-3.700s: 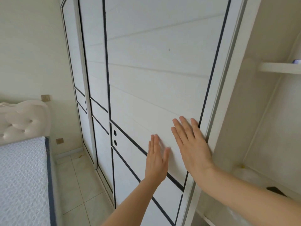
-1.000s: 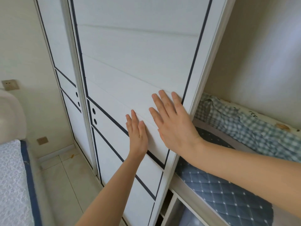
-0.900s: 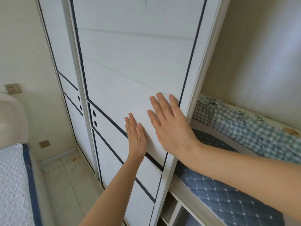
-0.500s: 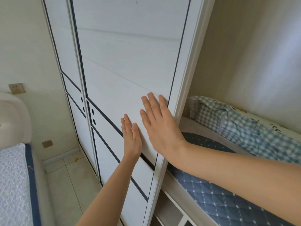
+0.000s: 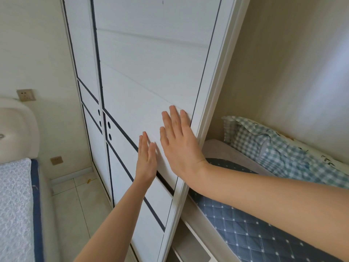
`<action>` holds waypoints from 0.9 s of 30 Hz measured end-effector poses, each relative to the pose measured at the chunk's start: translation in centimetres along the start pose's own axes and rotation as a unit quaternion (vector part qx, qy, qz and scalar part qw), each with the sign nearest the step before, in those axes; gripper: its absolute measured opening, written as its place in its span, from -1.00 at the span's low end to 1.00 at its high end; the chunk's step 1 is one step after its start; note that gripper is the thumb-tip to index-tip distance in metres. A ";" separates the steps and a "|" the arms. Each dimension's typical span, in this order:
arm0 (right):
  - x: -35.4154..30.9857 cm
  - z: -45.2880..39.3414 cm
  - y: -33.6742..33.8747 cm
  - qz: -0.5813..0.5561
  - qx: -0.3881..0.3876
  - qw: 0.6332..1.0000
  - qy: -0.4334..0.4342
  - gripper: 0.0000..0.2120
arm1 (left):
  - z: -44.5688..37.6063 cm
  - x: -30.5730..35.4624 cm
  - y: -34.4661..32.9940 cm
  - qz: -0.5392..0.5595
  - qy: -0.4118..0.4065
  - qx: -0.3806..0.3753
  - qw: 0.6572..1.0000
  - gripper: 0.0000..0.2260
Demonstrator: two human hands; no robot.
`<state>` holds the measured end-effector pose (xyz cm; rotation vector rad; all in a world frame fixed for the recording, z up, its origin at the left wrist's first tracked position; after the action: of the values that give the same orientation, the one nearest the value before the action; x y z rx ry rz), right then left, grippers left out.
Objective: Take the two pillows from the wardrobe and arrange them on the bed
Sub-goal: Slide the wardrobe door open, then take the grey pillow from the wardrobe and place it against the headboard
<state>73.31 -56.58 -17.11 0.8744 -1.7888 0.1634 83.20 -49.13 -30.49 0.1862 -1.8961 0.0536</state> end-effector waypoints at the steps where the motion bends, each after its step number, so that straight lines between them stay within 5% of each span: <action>1: 0.0 0.1 0.1 -0.011 0.003 1.000 -0.003 -0.32 | 0.0 0.0 0.2 0.003 0.007 -0.002 1.000 -0.48; 9: 0.3 4.2 2.8 -0.205 0.069 0.976 -0.005 -0.61 | 4.4 -0.4 2.2 -0.047 0.001 0.006 0.999 -0.59; 14: 0.0 10.7 3.9 -0.322 0.152 0.931 -0.081 -0.70 | 10.1 0.7 2.2 -0.061 -0.062 0.052 0.995 -0.64; 20: -0.4 20.0 3.6 -0.373 0.074 0.907 -0.181 -0.76 | 18.3 1.5 0.9 -0.052 -0.090 0.083 0.991 -0.70; 27: 0.2 28.1 0.1 -0.362 -0.054 0.902 -0.227 -0.79 | 25.0 1.3 -3.3 -0.048 -0.035 -0.039 0.998 -0.76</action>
<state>51.69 -70.72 -28.29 1.5225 -1.7325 -0.6646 59.93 -55.73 -37.66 0.2276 -1.9519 -0.0922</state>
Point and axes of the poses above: each hand's wrist, its own z-axis away from the middle knuckle, its own y-axis out of the back of the hand, x = y × z, the point moved 1 cm from there along -z, towards the middle knuckle, and after that the axes turned 12 degrees about x, right-handed, at the moved point
